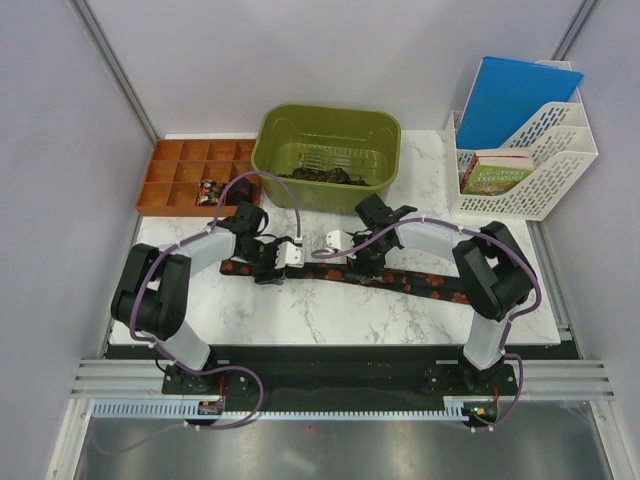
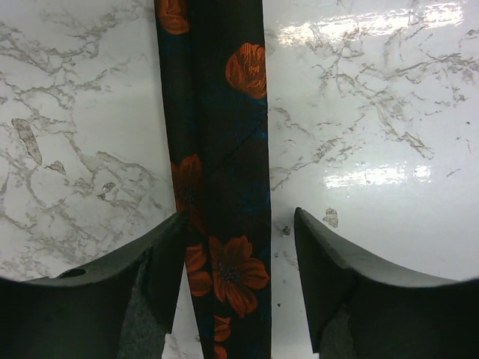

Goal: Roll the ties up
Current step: Flatten out the tie at the center of the board.

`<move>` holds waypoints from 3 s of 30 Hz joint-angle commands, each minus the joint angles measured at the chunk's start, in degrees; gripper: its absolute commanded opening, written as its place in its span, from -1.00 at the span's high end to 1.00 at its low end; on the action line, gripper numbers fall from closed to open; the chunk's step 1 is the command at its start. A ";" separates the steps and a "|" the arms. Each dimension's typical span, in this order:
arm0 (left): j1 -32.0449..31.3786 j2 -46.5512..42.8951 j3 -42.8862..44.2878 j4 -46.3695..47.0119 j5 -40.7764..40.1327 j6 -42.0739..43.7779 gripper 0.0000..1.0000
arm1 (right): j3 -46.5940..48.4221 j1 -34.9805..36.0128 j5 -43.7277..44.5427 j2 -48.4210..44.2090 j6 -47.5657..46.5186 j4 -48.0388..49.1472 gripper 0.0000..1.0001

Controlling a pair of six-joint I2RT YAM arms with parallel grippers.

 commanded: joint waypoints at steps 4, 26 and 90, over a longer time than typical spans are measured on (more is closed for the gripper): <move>-1.14 2.15 1.59 1.76 -2.98 1.08 0.09 | -0.38 0.71 -1.60 0.92 -1.94 0.45 -0.33; -2.28 2.24 5.72 0.09 -2.46 -5.77 0.24 | -8.91 0.72 -0.72 -4.53 -11.62 -3.16 0.10; 20.40 -4.18 0.80 -16.26 5.80 15.15 -0.36 | 4.63 5.03 -11.80 11.03 44.55 13.90 0.62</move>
